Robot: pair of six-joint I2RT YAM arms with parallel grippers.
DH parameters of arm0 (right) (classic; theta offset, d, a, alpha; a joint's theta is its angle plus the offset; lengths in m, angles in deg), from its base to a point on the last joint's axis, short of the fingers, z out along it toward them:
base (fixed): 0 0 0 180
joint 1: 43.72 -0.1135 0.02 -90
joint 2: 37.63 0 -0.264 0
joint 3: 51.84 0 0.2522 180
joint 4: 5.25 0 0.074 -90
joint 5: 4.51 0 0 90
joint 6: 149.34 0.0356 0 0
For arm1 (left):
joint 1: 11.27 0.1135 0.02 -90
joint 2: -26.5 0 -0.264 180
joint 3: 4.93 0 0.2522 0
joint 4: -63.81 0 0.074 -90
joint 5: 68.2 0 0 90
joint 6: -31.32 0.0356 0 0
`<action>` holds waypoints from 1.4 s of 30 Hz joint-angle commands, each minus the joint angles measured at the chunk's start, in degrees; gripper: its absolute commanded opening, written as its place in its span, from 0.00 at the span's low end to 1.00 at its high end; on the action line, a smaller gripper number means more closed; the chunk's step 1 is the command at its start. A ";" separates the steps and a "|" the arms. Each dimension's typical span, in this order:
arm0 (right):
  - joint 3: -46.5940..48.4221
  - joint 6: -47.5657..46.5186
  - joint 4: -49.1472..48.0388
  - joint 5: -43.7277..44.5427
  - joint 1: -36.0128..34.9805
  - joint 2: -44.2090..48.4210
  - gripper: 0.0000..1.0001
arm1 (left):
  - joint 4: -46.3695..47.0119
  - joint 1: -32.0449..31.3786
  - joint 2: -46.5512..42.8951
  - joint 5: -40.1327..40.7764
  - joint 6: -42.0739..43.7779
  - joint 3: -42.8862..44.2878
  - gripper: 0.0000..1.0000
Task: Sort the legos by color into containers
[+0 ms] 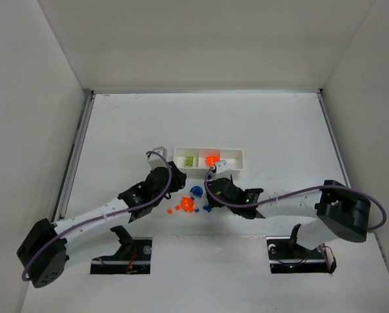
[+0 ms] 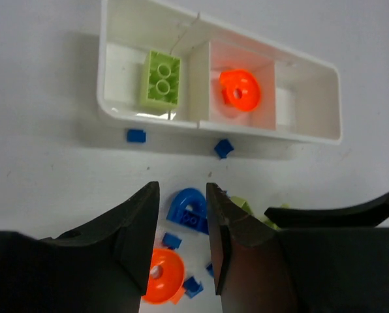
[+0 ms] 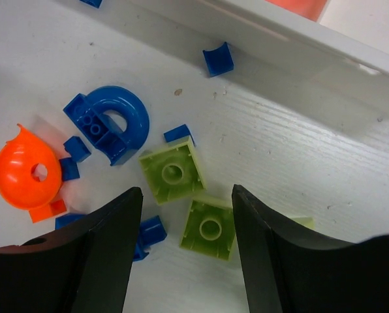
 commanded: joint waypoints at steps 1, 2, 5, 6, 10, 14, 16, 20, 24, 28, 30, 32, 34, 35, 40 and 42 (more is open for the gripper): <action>3.43 -1.16 -3.27 -1.23 1.12 -2.39 0.63 | -2.89 -3.43 -4.47 4.04 0.15 -2.54 0.32; 3.87 -1.25 -3.35 -1.32 1.21 -3.27 0.62 | -3.50 -4.66 -5.35 5.18 0.41 -3.16 0.32; 5.36 -1.69 -3.44 -1.32 1.56 -5.82 0.61 | -5.52 -8.09 -7.46 8.79 0.59 -4.57 0.32; 5.71 -1.78 -3.44 -1.32 1.65 -6.53 0.60 | -5.96 -8.97 -7.99 9.40 0.51 -4.83 0.32; 6.86 -1.95 -3.53 -1.14 2.00 -8.20 0.47 | -6.15 -11.96 -9.75 10.11 0.15 -5.80 0.32; 7.04 -1.08 -3.09 -0.53 2.35 -6.37 0.32 | -6.32 -16.70 -10.28 10.20 0.07 -5.10 0.33; 6.95 -1.08 -2.83 -0.18 2.27 -3.91 0.31 | -6.32 -19.95 -9.75 11.25 -0.02 -4.66 0.34; 7.56 -1.25 -1.86 -0.79 2.35 1.54 0.30 | -6.32 -25.84 -9.40 16.51 -1.16 -5.09 0.35; 12.21 -2.30 -1.69 -3.07 3.84 2.00 0.30 | -7.02 -27.44 -11.94 19.87 -2.13 -6.24 0.36; 19.14 -3.62 -2.48 -4.56 6.65 -3.52 0.30 | -10.97 -26.74 -11.86 21.01 -3.01 -6.24 0.39; 22.66 -3.71 -2.30 -5.71 7.80 -7.13 0.31 | -13.51 -26.65 -11.16 22.76 -4.58 -6.24 0.39; 25.74 -3.97 -2.04 -6.32 8.33 -10.65 0.31 | -16.24 -27.00 -10.54 24.52 -6.87 -6.24 0.40; 28.03 -4.33 -1.95 -6.33 8.68 -13.55 0.31 | -18.44 -27.09 -10.19 25.58 -9.24 -6.33 0.40; 29.00 -4.33 -1.86 -6.24 8.86 -14.78 0.31 | -18.97 -27.00 -10.19 25.58 -10.30 -6.50 0.39; 31.29 -3.36 -2.56 -6.24 10.35 -18.74 0.39 | -17.05 -26.38 -8.97 23.13 -11.27 -7.38 0.38; 31.73 -2.92 -3.18 -6.33 10.70 -19.36 0.44 | -15.82 -26.30 -8.00 21.81 -10.84 -7.30 0.38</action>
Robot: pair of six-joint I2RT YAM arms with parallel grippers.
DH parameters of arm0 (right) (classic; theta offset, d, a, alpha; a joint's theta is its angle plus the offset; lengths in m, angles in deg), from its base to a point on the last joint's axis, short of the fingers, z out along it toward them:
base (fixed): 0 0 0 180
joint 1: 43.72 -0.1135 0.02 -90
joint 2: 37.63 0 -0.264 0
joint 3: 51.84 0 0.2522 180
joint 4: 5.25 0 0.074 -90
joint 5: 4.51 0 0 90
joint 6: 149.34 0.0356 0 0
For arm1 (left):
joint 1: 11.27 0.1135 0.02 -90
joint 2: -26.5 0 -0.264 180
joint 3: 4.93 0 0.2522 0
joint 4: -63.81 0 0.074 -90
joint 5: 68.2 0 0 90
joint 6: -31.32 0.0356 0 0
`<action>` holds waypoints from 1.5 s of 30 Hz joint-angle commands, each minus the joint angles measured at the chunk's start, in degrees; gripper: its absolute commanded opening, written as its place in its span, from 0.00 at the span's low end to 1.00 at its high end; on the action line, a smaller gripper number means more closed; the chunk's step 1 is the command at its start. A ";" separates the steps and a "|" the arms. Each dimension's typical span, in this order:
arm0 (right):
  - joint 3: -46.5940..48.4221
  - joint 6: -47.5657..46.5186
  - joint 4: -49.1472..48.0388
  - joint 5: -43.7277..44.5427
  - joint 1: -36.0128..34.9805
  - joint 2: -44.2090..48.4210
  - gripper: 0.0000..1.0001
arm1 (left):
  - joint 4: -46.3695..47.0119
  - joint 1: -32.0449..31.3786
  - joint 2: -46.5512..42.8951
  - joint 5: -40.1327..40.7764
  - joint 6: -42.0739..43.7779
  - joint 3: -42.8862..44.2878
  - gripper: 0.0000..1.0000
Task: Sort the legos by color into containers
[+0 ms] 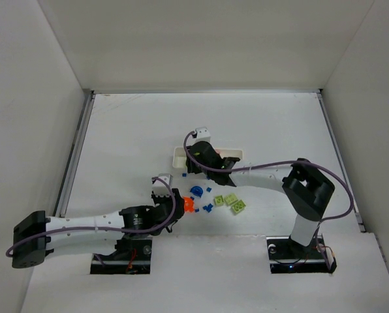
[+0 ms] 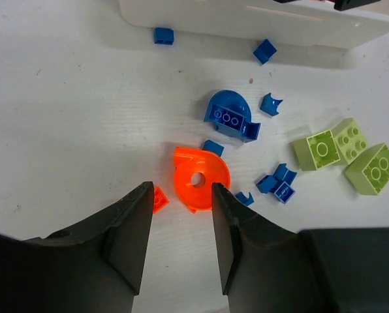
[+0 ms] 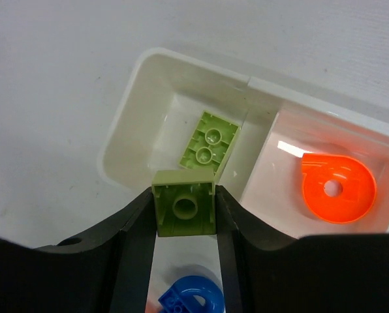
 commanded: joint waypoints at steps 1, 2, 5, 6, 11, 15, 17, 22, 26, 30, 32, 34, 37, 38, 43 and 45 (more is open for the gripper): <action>3.67 0.40 -2.81 -0.53 1.00 0.04 0.45 | 1.34 0.30 1.58 -0.99 -1.33 -0.37 0.37; 3.93 0.40 -3.16 -0.80 1.09 -0.04 0.47 | 1.52 0.39 2.19 -1.34 -1.33 -0.28 0.37; 5.07 0.14 -3.34 -1.68 1.26 -0.22 0.53 | 1.17 0.48 3.95 -1.44 -1.94 0.07 0.36; 5.34 -0.04 -3.16 -1.85 1.26 -0.31 0.55 | 1.08 0.48 4.48 -1.44 -2.20 0.07 0.36; 5.17 -0.21 -2.99 -1.85 1.44 -0.13 0.62 | 1.96 2.06 7.90 -2.92 -2.91 0.42 0.34; 1.75 -0.04 -3.78 -0.98 1.44 2.76 0.62 | 5.38 2.68 9.75 -5.56 -2.21 0.16 0.30; -0.98 0.05 -4.83 -0.45 1.44 5.04 0.62 | 6.53 3.03 10.81 -6.70 -2.03 -0.10 0.29; -5.90 0.14 -6.24 -0.01 1.26 8.39 0.62 | 8.55 3.12 12.83 -7.24 -2.29 -0.36 0.28; -9.07 0.40 -7.64 1.13 0.56 10.50 0.62 | 9.70 3.73 15.11 -7.41 -1.94 -0.19 0.24; -12.14 0.49 -8.35 2.10 -0.67 14.36 0.62 | 10.57 4.17 17.40 -7.15 -1.77 -0.19 0.13; -13.72 0.32 -8.35 2.80 -1.28 17.08 0.62 | 10.66 4.26 17.58 -6.89 -1.68 -0.36 0.07; -15.57 0.14 -8.17 3.42 -1.72 20.33 0.62 | 10.66 4.08 16.36 -6.19 -1.94 -0.63 0.05; -18.99 0.22 -8.00 3.95 -1.90 24.55 0.62 | 10.05 3.82 12.50 -4.52 -1.94 -1.07 0.03; -20.40 0.40 -8.26 4.12 -1.90 25.87 0.62 | 9.96 3.82 10.92 -4.08 -1.68 -1.24 0.02; -27.78 2.94 -8.35 5.44 -1.64 31.67 0.62 | 6.98 4.35 3.88 -3.28 -1.41 -1.07 0.01; -30.59 3.91 -8.70 6.40 -1.64 33.70 0.62 | 5.57 4.43 1.42 -2.85 -0.63 -0.02 0.01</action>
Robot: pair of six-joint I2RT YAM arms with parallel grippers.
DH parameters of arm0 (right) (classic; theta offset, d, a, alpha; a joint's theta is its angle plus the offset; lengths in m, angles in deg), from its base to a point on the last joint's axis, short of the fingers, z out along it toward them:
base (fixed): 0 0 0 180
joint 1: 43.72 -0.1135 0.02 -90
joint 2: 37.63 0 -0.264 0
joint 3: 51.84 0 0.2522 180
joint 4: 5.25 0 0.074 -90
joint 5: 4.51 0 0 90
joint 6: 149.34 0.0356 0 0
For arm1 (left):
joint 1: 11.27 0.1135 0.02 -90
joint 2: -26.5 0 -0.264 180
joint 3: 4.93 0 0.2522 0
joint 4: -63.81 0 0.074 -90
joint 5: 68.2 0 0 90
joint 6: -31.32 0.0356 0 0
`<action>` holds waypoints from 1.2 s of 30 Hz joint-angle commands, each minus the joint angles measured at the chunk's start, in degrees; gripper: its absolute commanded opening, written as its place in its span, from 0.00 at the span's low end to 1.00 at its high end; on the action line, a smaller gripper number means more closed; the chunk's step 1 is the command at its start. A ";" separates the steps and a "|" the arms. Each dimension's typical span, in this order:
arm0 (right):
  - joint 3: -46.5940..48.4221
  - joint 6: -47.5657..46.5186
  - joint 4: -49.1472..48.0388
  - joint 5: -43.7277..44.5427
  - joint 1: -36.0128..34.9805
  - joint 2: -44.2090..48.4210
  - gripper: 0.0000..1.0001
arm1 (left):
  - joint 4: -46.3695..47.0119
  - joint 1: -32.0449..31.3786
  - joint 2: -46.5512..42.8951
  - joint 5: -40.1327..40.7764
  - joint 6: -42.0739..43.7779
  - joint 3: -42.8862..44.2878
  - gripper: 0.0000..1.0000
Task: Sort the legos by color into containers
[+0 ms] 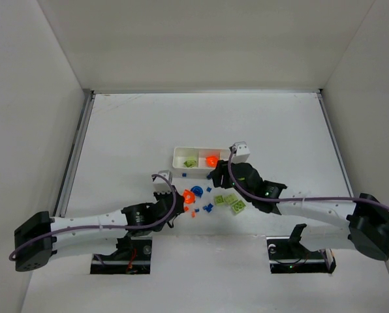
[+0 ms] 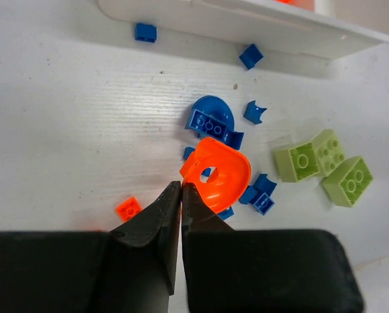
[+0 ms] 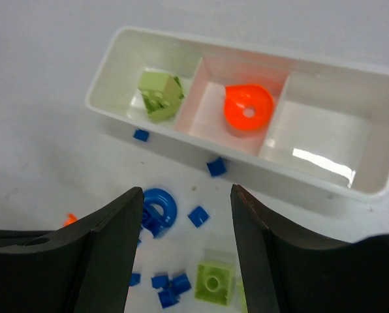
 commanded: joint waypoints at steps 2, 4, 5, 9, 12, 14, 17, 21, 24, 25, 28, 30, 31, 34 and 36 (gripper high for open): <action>-5.89 3.55 -2.93 3.37 0.26 4.61 0.60 | -2.79 0.70 -4.23 2.30 2.35 2.30 0.01; -8.18 5.48 -2.24 3.99 0.79 7.34 0.57 | -2.26 2.01 -4.50 1.33 4.19 3.97 0.01; -9.40 6.62 -1.53 4.43 0.88 9.35 0.55 | -1.91 2.89 -4.15 0.63 5.16 5.28 0.01; -12.49 9.79 1.98 6.36 0.53 14.90 0.45 | 1.95 7.89 1.72 -3.15 10.87 11.44 0.01; -13.37 11.37 5.32 6.80 -0.43 15.96 0.40 | 5.47 12.02 9.01 -7.09 13.86 16.18 0.02; -13.20 12.51 8.04 7.24 -1.49 15.96 0.40 | 7.23 15.10 14.37 -10.17 15.10 19.43 0.02; -12.50 13.57 11.38 8.91 -4.47 15.79 0.43 | 9.16 18.44 21.75 -14.75 15.28 23.92 0.02; -11.70 14.27 14.11 10.05 -7.55 15.44 0.48 | 10.22 20.73 28.88 -17.04 15.98 29.02 0.03; -11.09 14.01 15.08 9.88 -9.40 14.65 0.48 | 9.52 21.62 33.01 -17.31 16.51 32.01 0.05; -10.83 13.92 15.43 9.70 -10.10 14.21 0.48 | 9.26 21.70 34.16 -17.39 16.77 32.71 0.06; -9.42 13.14 15.96 9.26 -12.03 11.49 0.50 | 8.21 21.62 37.24 -17.39 16.95 34.82 0.11; -8.46 12.87 15.88 9.18 -12.74 9.56 0.53 | 7.68 21.44 38.65 -16.96 17.04 35.79 0.16; -8.02 12.70 15.70 9.09 -13.09 8.59 0.54 | 7.67 21.44 39.09 -16.78 17.12 35.88 0.18; -6.35 12.17 15.26 9.09 -14.32 5.43 0.57 | 7.67 21.79 38.57 -16.25 17.04 35.45 0.22; -5.03 11.64 14.91 9.09 -14.76 3.32 0.58 | 7.85 21.62 36.29 -15.29 17.12 34.13 0.22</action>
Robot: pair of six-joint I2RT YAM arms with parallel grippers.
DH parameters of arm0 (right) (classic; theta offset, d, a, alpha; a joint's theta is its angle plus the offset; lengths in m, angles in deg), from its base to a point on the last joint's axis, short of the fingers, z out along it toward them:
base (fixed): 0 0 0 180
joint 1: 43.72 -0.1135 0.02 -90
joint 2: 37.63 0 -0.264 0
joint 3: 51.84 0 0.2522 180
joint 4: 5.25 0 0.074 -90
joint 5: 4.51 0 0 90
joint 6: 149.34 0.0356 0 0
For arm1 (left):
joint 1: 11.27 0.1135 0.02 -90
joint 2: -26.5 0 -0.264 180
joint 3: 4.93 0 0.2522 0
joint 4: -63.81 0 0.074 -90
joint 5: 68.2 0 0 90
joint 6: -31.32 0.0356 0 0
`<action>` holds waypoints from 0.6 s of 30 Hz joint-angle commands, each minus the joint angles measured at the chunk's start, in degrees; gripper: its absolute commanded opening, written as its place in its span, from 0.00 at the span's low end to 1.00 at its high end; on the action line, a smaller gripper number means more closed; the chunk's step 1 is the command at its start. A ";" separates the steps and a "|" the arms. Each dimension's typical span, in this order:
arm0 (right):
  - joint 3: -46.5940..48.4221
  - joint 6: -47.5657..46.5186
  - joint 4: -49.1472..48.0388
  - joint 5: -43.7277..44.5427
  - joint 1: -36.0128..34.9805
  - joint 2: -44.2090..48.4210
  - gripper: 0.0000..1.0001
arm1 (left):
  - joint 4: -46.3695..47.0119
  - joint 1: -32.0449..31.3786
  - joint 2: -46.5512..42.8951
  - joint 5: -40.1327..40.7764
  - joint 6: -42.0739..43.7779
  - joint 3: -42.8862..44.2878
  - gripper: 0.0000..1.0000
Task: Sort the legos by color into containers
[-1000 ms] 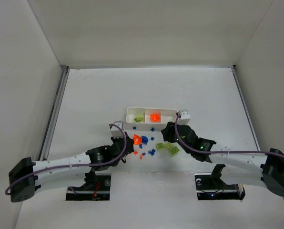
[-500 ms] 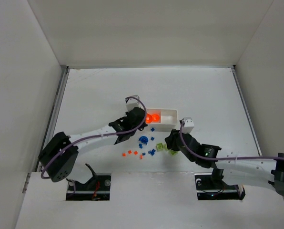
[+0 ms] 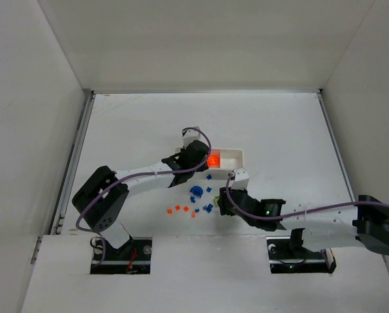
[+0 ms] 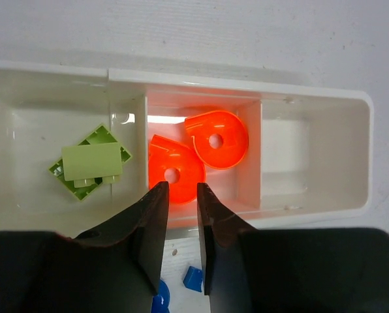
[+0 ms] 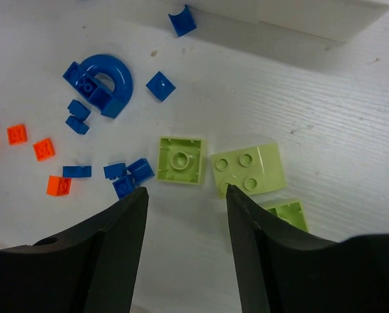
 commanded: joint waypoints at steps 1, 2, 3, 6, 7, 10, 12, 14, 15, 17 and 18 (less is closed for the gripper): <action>4.18 -1.26 -1.05 0.89 -1.04 -2.59 0.58 | 0.83 -0.24 -5.33 2.46 0.99 -0.62 0.22; 4.62 -1.52 -1.31 0.89 -1.04 -3.38 0.58 | 0.83 -0.42 -6.65 2.99 1.17 -1.42 0.22; 5.06 -1.78 -1.57 0.89 -1.04 -4.09 0.57 | 0.92 -0.68 -8.49 3.60 1.26 -2.73 0.22; 5.94 -1.61 -1.66 0.45 -1.13 -5.93 0.51 | 0.84 -1.21 -14.38 4.49 1.00 -7.38 0.22; 6.20 -1.35 -1.66 -0.07 -1.21 -6.72 0.49 | 0.75 -1.47 -16.14 4.49 0.82 -9.05 0.22; 6.82 -0.56 -1.05 -0.43 -1.21 -8.74 0.49 | 0.40 -2.87 -20.63 4.49 0.03 -13.71 0.22; 6.91 -0.12 -1.05 -0.43 -1.21 -9.98 0.50 | 0.40 -4.19 -22.91 4.58 -1.02 -16.53 0.23; 7.08 -0.12 -1.48 -0.51 -1.21 -10.94 0.54 | 0.83 -5.77 -24.76 4.58 -1.99 -19.08 0.23; 7.34 -0.46 -1.57 -0.43 -1.21 -11.64 0.55 | 1.01 -6.56 -25.64 4.66 -2.60 -20.31 0.23; 8.13 -0.82 -1.58 -0.25 -1.04 -12.96 0.56 | 1.01 -7.88 -27.22 5.19 -3.83 -22.16 0.23; 8.49 -1.08 -1.49 -0.08 -0.86 -13.84 0.56 | 1.01 -8.67 -28.36 5.71 -4.27 -23.21 0.24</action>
